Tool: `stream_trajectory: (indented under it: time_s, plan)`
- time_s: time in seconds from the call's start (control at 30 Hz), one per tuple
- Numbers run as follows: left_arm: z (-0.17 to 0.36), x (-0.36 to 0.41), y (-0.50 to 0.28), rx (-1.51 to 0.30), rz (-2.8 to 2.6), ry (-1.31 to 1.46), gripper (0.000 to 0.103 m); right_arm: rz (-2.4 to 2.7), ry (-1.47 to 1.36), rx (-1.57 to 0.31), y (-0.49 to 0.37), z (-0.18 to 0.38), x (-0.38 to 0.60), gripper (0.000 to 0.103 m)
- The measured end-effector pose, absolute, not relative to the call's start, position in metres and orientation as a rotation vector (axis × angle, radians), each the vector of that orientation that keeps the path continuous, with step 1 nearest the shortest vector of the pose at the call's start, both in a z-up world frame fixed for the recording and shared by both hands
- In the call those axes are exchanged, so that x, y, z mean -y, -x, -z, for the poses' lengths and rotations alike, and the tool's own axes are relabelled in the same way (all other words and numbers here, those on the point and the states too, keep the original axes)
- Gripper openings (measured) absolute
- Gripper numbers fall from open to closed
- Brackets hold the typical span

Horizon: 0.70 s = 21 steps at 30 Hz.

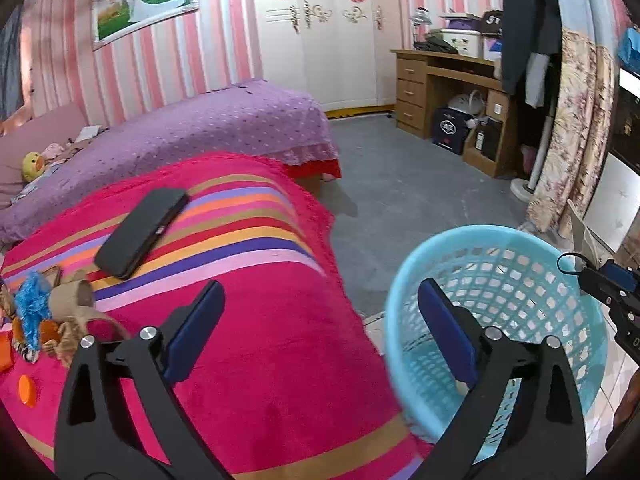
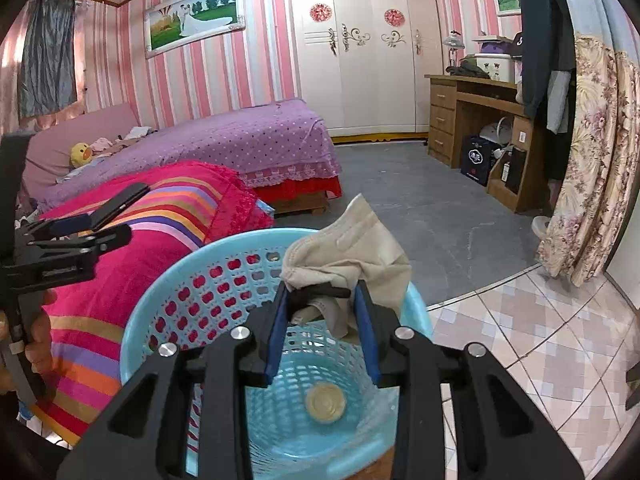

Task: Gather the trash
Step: 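Carry both items to the blue basket and open both grippers to drop them, then move both grippers back over the bed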

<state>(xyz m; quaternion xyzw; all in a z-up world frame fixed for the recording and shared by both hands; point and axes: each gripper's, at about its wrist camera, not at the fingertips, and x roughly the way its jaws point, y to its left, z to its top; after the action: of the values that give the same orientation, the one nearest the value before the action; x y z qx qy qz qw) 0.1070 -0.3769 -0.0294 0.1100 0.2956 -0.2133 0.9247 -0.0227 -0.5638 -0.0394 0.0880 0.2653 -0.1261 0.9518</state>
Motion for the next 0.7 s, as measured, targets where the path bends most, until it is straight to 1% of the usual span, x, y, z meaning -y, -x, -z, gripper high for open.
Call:
stream_trajectory:
  time_s: [0.03,0.1,0.13,0.17,0.2,0.23,0.33,0.37,0.4,0.5,0.7]
  plan:
    - [0.028,0.374,-0.108,-0.606,0.432,-0.223,0.095,0.268,-0.174,-0.538,0.022,0.039,0.563,0.04]
    - [0.027,0.364,-0.109,-0.606,0.418,-0.221,0.095,0.272,-0.178,-0.539,0.02,0.039,0.562,0.053]
    - [0.027,0.36,-0.109,-0.605,0.413,-0.221,0.095,0.275,-0.179,-0.539,0.018,0.039,0.561,0.057]
    - [0.026,0.355,-0.109,-0.604,0.408,-0.22,0.095,0.285,-0.175,-0.54,0.017,0.039,0.56,0.063]
    - [0.024,0.348,-0.109,-0.599,0.397,-0.22,0.095,0.289,-0.176,-0.539,0.016,0.037,0.559,0.067]
    - [0.023,0.343,-0.109,-0.594,0.391,-0.22,0.095,0.287,-0.179,-0.537,0.016,0.036,0.558,0.069]
    - [0.012,0.319,-0.105,-0.565,0.367,-0.219,0.095,0.28,-0.182,-0.516,0.018,0.028,0.551,0.078]
    - [0.008,0.311,-0.104,-0.551,0.357,-0.223,0.095,0.277,-0.182,-0.504,0.019,0.024,0.547,0.085]
    - [0.004,0.304,-0.102,-0.539,0.347,-0.227,0.095,0.277,-0.179,-0.494,0.019,0.021,0.544,0.088]
    - [-0.012,0.274,-0.097,-0.502,0.304,-0.225,0.097,0.26,-0.177,-0.47,0.019,0.011,0.529,0.093]
    - [-0.039,0.193,-0.091,-0.466,0.209,-0.208,0.097,0.18,-0.183,-0.453,0.009,0.0,0.489,0.094]
